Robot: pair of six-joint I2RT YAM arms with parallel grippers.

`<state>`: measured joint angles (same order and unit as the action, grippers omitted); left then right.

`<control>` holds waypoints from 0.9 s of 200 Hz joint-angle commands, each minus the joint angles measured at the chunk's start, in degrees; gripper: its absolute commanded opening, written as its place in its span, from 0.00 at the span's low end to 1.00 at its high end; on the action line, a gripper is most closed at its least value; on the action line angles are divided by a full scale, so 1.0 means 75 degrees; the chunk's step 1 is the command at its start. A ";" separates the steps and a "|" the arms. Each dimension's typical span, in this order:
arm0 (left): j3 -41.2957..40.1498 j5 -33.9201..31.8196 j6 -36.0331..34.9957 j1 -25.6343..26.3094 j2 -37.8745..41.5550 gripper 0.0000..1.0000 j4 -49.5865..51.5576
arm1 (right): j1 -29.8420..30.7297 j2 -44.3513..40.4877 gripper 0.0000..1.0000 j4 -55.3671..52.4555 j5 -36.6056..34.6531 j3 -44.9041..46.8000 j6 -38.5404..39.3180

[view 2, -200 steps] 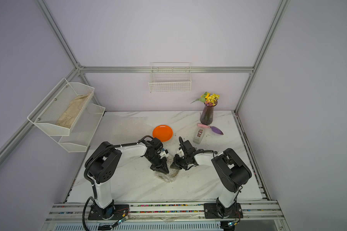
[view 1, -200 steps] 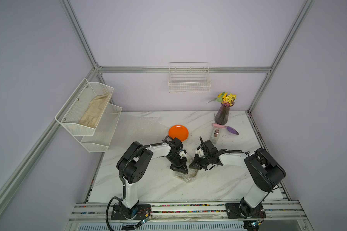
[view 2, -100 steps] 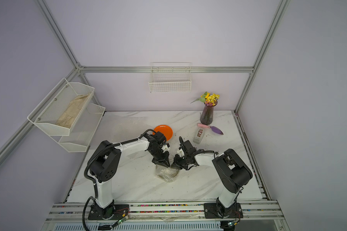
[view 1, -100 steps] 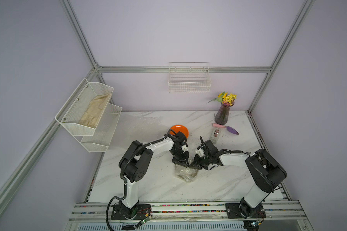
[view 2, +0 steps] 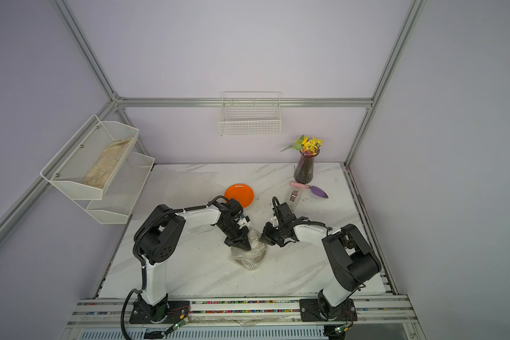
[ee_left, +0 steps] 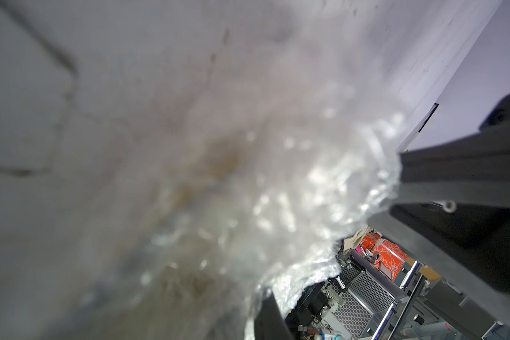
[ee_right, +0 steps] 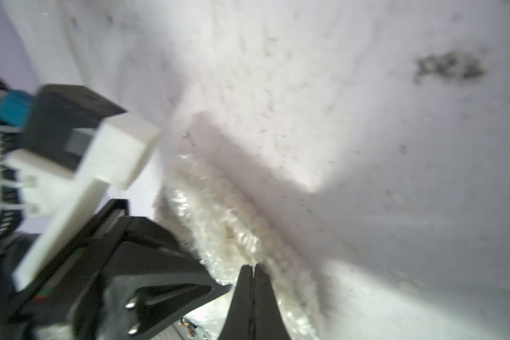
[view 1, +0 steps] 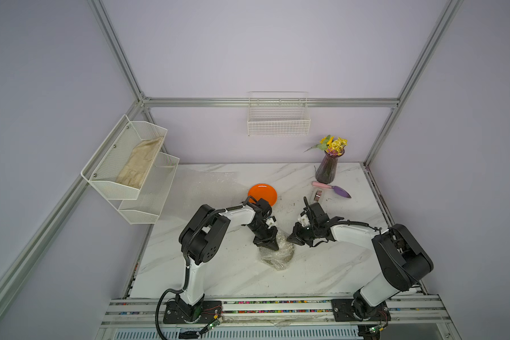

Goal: Wrap dinner plates in bubble wrap
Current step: Stick the tape on the bubble wrap.

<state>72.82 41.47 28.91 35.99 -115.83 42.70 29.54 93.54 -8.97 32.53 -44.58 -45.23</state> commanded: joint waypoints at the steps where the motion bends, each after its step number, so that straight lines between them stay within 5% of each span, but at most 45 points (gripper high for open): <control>1: -0.0591 -0.1323 -0.0070 0.0135 -0.0459 0.11 0.0471 | -0.0036 0.0617 0.00 -0.1275 -0.0968 0.0041 0.0697; 32: -0.0682 -0.1357 -0.0092 0.0135 -0.0470 0.11 0.0456 | -0.0030 -0.0388 0.00 -0.2706 -0.2582 -0.0587 0.1036; 49: -0.0758 -0.1329 -0.0081 0.0135 -0.0505 0.10 0.0420 | -0.0027 -0.0757 0.00 -0.2972 -0.2719 -0.0881 0.1137; 91: -0.0779 -0.1299 -0.0116 0.0135 -0.0481 0.11 0.0424 | 0.0014 -0.0557 0.00 -0.0089 -0.0011 0.0008 0.0134; 113: -0.0779 -0.1298 -0.0116 0.0135 -0.0532 0.11 0.0406 | 0.0000 -0.0122 0.00 -0.0142 -0.0209 0.0210 0.0163; 147: -0.0816 -0.1358 -0.0117 0.0136 -0.0521 0.10 0.0396 | -0.0071 -0.0690 0.00 -0.2434 -0.2270 -0.0479 0.0815; 162: -0.0832 -0.1352 -0.0116 0.0135 -0.0537 0.10 0.0359 | -0.0267 -0.1107 0.00 -0.2303 -0.1745 -0.0285 0.0977; 180: -0.0848 -0.1317 -0.0128 0.0135 -0.0587 0.11 0.0319 | -0.0370 -0.1170 0.13 -0.1626 -0.0206 0.0238 0.1020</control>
<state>70.87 43.55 28.88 36.12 -115.59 39.62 28.08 86.37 -20.05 24.86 -46.70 -39.27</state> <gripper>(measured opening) 0.105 0.072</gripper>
